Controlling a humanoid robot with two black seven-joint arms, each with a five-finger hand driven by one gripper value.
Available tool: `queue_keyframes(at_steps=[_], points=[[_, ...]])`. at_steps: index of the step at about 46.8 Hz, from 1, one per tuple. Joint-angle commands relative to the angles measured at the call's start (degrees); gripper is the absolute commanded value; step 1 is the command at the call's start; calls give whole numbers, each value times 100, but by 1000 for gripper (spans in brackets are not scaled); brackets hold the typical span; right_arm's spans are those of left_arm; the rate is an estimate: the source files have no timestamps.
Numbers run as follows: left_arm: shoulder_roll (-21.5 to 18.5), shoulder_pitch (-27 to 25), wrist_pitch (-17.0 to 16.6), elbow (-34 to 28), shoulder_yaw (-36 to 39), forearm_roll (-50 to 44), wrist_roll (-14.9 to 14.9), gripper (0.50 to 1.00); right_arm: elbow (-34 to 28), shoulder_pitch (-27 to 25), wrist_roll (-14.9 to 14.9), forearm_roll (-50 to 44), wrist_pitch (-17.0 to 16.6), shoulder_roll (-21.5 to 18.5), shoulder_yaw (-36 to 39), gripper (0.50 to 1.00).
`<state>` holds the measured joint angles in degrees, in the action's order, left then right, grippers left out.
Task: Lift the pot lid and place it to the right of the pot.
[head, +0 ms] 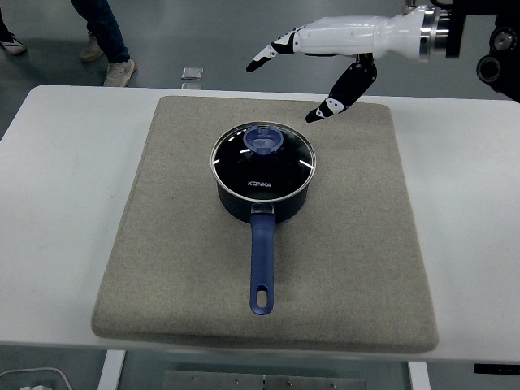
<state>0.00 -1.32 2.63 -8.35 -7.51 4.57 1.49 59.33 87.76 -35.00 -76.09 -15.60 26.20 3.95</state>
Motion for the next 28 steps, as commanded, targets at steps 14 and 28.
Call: queue_keyframes(at_steps=[14,28], points=[[0,0,1,0,4,0,0,1000,-9,-304,0,-564,382,-142,-43,891],[0,0,1,0,-5,0,0,1000,-97,-330,0,-968,830,-300,-131,891]])
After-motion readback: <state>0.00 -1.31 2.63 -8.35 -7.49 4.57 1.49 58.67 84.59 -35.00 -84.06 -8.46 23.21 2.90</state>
